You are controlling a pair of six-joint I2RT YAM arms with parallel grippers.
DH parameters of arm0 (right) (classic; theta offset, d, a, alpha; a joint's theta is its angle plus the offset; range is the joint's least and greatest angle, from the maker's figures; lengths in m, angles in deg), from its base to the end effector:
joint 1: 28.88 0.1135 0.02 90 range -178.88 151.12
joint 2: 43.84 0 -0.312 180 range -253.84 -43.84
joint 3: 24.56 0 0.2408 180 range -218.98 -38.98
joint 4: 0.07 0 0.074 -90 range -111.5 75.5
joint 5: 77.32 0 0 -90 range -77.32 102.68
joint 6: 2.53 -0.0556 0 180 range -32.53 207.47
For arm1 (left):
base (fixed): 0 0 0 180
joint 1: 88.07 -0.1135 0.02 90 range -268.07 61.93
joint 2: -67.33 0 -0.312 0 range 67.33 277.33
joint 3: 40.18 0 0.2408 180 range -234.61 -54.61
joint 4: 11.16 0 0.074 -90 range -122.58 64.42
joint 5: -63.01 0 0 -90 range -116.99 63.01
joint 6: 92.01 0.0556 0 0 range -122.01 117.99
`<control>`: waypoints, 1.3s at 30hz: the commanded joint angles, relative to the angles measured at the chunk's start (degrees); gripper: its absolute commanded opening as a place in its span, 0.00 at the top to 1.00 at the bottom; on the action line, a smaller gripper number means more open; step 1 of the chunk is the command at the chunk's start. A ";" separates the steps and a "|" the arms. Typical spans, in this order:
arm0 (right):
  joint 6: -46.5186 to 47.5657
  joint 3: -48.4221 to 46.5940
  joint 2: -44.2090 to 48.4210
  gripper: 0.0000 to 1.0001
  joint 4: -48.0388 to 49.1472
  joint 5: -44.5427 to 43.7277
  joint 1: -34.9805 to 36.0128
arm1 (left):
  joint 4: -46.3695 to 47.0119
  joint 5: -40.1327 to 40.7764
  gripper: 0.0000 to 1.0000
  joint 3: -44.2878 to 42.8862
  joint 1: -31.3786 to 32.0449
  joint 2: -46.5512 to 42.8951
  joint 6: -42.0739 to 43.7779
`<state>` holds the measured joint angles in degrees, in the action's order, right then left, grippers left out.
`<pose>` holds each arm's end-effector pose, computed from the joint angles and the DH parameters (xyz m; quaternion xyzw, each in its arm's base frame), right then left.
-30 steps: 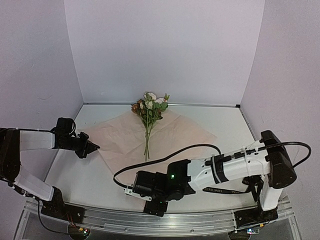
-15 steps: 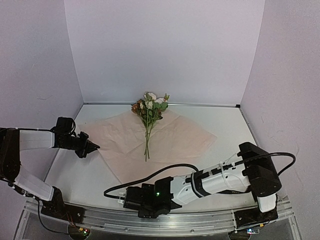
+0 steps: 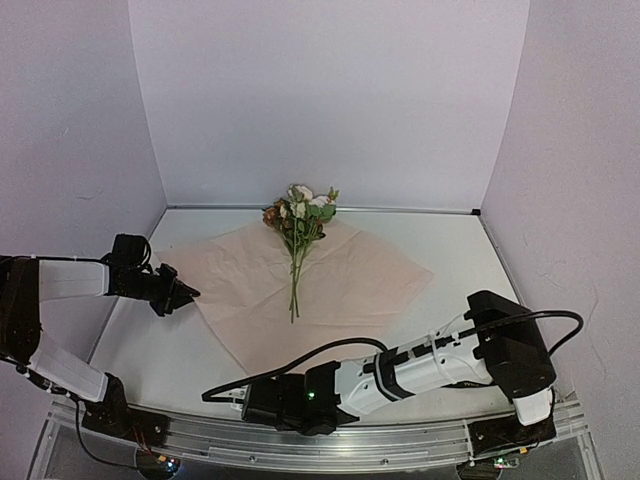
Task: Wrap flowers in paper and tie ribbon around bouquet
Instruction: Pick up the bottom corner of the flattened wrapping paper from the center of the board, then pass from the right arm to the left
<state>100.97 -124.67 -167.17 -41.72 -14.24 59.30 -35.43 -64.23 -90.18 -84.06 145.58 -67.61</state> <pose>0.0399 0.4642 0.1674 -0.7041 0.6387 -0.0523 0.3060 0.2376 -0.0504 0.2111 -0.3713 0.8234 -0.4221 0.0774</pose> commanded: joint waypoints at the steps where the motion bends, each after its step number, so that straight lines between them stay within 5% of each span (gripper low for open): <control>1: 0.65 -0.76 3.46 1.00 -1.41 3.80 0.18 | -3.39 2.43 0.67 0.81 -0.32 -3.43 4.07; 6: -2.62 -5.30 5.77 1.00 -12.37 14.07 -0.19 | -9.77 8.44 0.37 1.54 -0.33 -9.71 10.18; 16: -10.13 -16.06 6.44 1.00 -25.57 27.94 -0.20 | -24.53 20.77 0.18 -4.15 -0.33 -20.27 20.20; 22: -8.66 -21.78 6.30 1.00 -31.07 30.04 -4.58 | -26.27 21.23 0.20 -7.95 -0.33 -22.98 24.07; 29: -2.65 -26.22 5.43 1.00 -32.27 30.13 -11.62 | -17.37 10.39 0.30 -5.59 0.94 -24.98 26.31; 39: -0.47 -32.82 1.73 1.00 -32.20 35.92 -17.86 | 3.91 1.06 0.37 -2.27 15.71 -19.53 30.36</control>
<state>99.24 -153.49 -163.80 -73.27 18.28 42.27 -44.19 -57.73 -93.04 -74.63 122.47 -40.52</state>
